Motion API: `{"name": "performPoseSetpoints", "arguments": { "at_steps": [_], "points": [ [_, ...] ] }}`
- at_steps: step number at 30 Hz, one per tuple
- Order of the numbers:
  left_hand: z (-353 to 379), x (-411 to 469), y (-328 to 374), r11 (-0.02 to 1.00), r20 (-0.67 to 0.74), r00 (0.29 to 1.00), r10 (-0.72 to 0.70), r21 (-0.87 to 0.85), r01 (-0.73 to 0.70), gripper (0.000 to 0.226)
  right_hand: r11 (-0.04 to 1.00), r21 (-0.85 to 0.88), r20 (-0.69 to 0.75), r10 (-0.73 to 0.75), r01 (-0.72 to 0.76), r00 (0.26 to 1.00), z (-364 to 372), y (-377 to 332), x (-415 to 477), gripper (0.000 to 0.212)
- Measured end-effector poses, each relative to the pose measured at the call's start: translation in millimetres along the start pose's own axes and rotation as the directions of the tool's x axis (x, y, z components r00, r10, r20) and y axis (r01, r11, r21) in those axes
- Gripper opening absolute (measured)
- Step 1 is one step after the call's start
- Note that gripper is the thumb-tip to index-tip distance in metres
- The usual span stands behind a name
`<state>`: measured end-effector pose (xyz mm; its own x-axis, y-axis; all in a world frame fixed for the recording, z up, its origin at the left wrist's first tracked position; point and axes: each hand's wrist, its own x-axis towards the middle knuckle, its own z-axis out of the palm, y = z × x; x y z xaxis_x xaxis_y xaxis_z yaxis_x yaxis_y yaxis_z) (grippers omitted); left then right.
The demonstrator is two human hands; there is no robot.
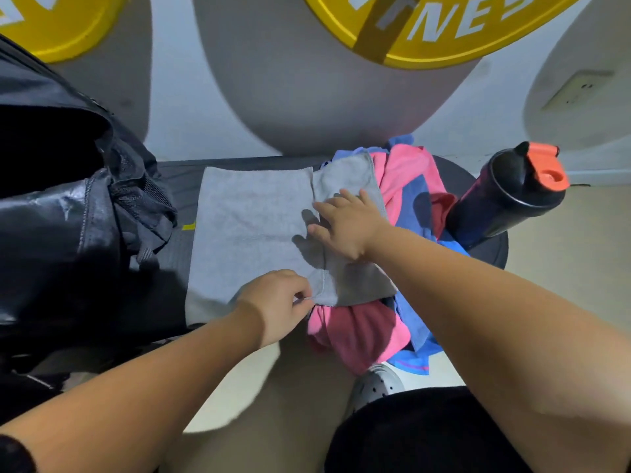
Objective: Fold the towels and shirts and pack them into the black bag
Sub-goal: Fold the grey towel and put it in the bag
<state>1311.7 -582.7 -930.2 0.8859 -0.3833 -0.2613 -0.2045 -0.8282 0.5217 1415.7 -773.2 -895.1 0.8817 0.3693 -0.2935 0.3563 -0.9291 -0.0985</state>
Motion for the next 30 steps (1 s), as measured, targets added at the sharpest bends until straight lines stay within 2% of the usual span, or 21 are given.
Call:
{"name": "performPoseSetpoints", "arguments": {
  "at_steps": [5, 12, 18, 24, 30],
  "points": [
    [-1, -6, -5, 0.993, -0.007, 0.999, -0.039, -0.108, 0.038, 0.027, 0.997, -0.076, 0.082, 0.028, -0.022, 0.996, 5, -13, 26, 0.064],
    [3, -9, -12, 0.971, -0.011, 0.998, -0.059, -0.231, 0.054, 0.019, 0.995, -0.01, 0.056, 0.104, -0.104, 0.993, 3, -15, 56, 0.069],
    [0, -10, -10, 0.972, 0.005, 0.999, -0.047, -0.229, 0.047, 0.016, 0.989, -0.027, 0.147, 0.149, -0.146, 0.978, 3, -17, 57, 0.065],
    [-5, -14, -7, 0.983, 0.074, 0.994, -0.082, -0.159, 0.093, 0.014, 0.996, 0.073, 0.109, 0.049, -0.057, 0.993, 1, -22, 58, 0.056],
    [-19, -14, 0, 0.976, 0.062, 0.995, -0.075, -0.2, 0.086, 0.012, 0.935, 0.354, 0.0, -0.017, 0.016, 1.0, -14, -18, 52, 0.051]
  ]
}}
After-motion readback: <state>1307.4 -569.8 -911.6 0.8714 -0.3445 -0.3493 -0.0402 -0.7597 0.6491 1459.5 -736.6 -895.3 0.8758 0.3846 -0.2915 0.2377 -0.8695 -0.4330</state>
